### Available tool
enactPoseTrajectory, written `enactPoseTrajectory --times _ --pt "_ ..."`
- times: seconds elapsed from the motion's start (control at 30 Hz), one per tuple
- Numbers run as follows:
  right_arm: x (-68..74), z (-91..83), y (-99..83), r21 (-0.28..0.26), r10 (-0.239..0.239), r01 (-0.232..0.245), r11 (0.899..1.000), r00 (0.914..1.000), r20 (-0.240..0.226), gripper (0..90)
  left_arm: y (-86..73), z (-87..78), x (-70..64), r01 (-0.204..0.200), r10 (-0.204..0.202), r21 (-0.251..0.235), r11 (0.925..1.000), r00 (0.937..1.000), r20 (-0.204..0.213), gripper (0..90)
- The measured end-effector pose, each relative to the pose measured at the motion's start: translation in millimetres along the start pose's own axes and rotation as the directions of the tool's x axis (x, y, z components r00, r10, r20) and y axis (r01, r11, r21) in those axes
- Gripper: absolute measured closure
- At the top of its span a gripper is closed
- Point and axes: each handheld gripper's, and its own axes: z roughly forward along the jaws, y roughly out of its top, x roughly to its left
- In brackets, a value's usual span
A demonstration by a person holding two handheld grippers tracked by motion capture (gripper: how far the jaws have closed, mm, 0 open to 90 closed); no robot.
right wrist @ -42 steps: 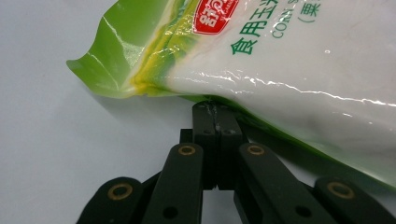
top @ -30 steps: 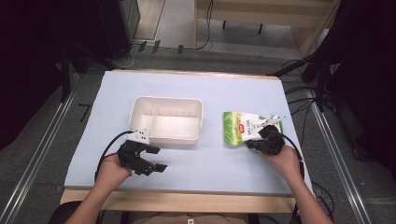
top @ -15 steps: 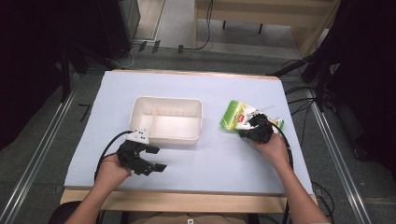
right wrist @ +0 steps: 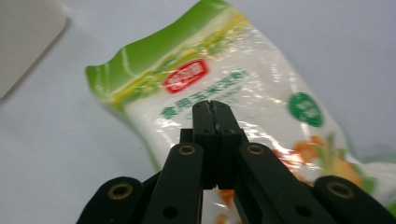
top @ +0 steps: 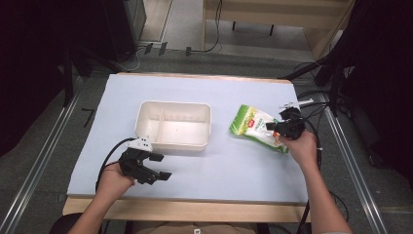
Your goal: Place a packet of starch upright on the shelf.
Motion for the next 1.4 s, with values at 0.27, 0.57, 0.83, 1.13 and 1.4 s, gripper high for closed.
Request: enactPoseTrajectory --times 0.27,0.57,0.83,1.13,1.4 --pt "-47.6 2.2 5.1 -0.031 0.114 -0.112 0.993 0.9902 0.081 90.0 -8.6 -6.5 -1.3 0.021 -0.021 -0.003 0.9998 0.9995 -0.024 23.2" --pt "-82.7 22.9 -10.4 0.030 0.182 -0.189 0.981 0.9703 0.159 90.0 -12.4 -9.3 -1.6 0.027 -0.027 -0.001 0.9996 0.9991 -0.033 23.2" --pt "-76.1 21.4 -15.3 0.014 0.150 -0.154 0.988 0.9740 0.170 90.0 -10.9 -8.1 -3.1 0.024 -0.024 -0.006 0.9997 0.9994 -0.025 23.3" --pt "-69.8 10.1 -21.7 0.009 0.145 -0.147 0.989 0.9843 0.100 90.0 -8.0 -6.3 -1.8 0.015 -0.015 -0.003 0.9999 0.9997 -0.020 23.3" --pt "-70.2 15.0 -17.6 0.050 0.067 -0.077 0.996 0.9811 0.182 90.0 -5.1 -2.7 -1.6 0.006 -0.006 -0.007 1.0000 1.0000 -0.007 23.2"
